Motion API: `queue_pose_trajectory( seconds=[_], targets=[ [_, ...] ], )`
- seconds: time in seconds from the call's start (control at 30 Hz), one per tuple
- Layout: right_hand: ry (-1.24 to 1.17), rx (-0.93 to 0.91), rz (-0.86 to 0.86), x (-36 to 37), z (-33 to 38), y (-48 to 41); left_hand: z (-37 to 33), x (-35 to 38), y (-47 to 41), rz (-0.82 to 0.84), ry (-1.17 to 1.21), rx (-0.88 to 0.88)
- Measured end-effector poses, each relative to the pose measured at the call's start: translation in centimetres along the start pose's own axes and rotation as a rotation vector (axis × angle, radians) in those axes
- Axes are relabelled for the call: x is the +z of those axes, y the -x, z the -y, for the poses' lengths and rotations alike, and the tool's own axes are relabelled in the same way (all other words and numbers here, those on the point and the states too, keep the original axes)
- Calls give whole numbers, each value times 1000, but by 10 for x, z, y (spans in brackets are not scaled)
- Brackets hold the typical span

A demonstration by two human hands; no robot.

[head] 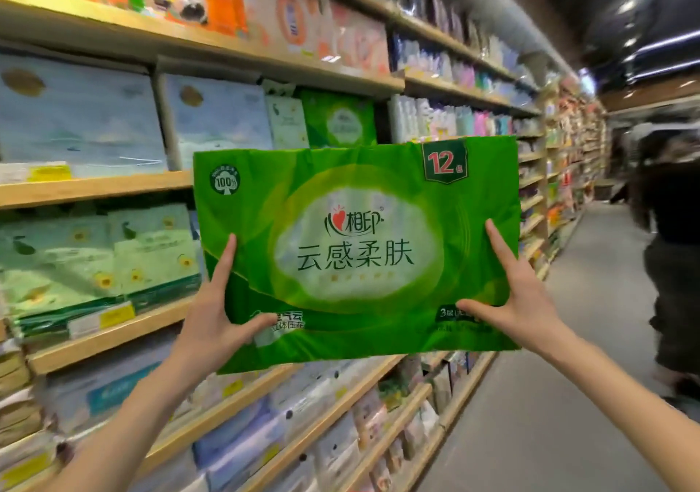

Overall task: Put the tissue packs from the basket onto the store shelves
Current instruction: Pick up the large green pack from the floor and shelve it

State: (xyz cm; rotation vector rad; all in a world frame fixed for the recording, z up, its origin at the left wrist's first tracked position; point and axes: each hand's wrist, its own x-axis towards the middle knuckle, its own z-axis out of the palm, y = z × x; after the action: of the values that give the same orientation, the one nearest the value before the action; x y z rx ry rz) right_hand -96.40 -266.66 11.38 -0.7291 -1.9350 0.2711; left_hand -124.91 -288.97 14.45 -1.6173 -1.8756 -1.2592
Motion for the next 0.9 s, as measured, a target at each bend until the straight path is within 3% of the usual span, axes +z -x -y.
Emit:
queue_pose_trajectory(
  seconds=[0.33,0.9],
  targets=[
    [57,-24,-123,-56,-139,-114,-29,163,-152,-54,59,140],
    [65,-100,-261,30,-306,-331,38,335,-379,-85,70,240]
  ],
)
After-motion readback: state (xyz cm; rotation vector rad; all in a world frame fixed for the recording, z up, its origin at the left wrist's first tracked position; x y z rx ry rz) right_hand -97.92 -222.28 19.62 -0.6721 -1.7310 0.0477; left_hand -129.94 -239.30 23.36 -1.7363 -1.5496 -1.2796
